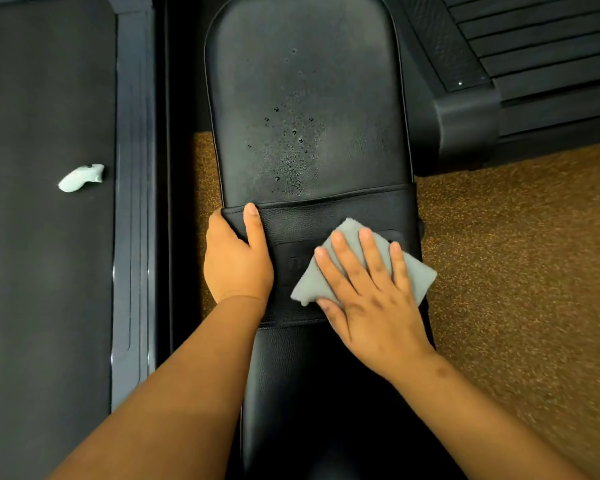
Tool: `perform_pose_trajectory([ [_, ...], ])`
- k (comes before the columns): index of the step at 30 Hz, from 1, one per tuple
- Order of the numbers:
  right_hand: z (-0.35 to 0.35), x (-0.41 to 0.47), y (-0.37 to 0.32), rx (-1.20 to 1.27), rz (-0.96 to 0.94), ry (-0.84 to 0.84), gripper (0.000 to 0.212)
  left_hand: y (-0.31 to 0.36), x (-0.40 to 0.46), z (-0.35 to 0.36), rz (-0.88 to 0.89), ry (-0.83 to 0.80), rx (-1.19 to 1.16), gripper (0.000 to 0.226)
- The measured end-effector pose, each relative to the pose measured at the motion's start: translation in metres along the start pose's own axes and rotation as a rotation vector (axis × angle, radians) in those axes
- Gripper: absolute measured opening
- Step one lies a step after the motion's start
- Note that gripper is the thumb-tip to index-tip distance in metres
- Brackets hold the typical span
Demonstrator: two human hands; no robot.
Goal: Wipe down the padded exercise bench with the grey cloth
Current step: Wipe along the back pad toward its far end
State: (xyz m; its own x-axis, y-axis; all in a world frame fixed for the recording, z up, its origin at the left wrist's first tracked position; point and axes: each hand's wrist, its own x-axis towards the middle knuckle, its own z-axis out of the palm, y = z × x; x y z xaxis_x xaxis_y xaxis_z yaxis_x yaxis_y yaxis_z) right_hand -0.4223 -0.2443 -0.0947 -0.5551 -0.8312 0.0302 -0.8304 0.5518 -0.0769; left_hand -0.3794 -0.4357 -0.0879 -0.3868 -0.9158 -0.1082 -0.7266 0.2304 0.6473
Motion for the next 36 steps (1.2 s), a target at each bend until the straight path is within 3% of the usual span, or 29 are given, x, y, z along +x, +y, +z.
perform_pose_trajectory([
  [9, -0.016, 0.104, 0.007, 0.006, 0.143, 0.058, 0.061, 0.003, -0.003, -0.002, -0.004, 0.002, -0.012, 0.050],
  [20, 0.001, 0.009, -0.009, 0.016, -0.031, 0.028, 0.063, 0.001, -0.003, -0.002, 0.026, 0.004, -0.026, 0.051],
  [29, -0.015, 0.117, 0.019, 0.032, 0.169, 0.089, 0.063, 0.000, -0.003, -0.003, 0.029, -0.011, -0.057, 0.051],
  [32, -0.010, 0.100, 0.009, 0.011, 0.159, 0.106, 0.064, -0.001, -0.003, -0.004, 0.008, -0.040, -0.075, 0.044],
  [36, 0.001, 0.024, -0.015, 0.007, 0.081, 0.074, 0.064, 0.002, -0.003, -0.007, -0.024, -0.062, -0.069, 0.057],
])
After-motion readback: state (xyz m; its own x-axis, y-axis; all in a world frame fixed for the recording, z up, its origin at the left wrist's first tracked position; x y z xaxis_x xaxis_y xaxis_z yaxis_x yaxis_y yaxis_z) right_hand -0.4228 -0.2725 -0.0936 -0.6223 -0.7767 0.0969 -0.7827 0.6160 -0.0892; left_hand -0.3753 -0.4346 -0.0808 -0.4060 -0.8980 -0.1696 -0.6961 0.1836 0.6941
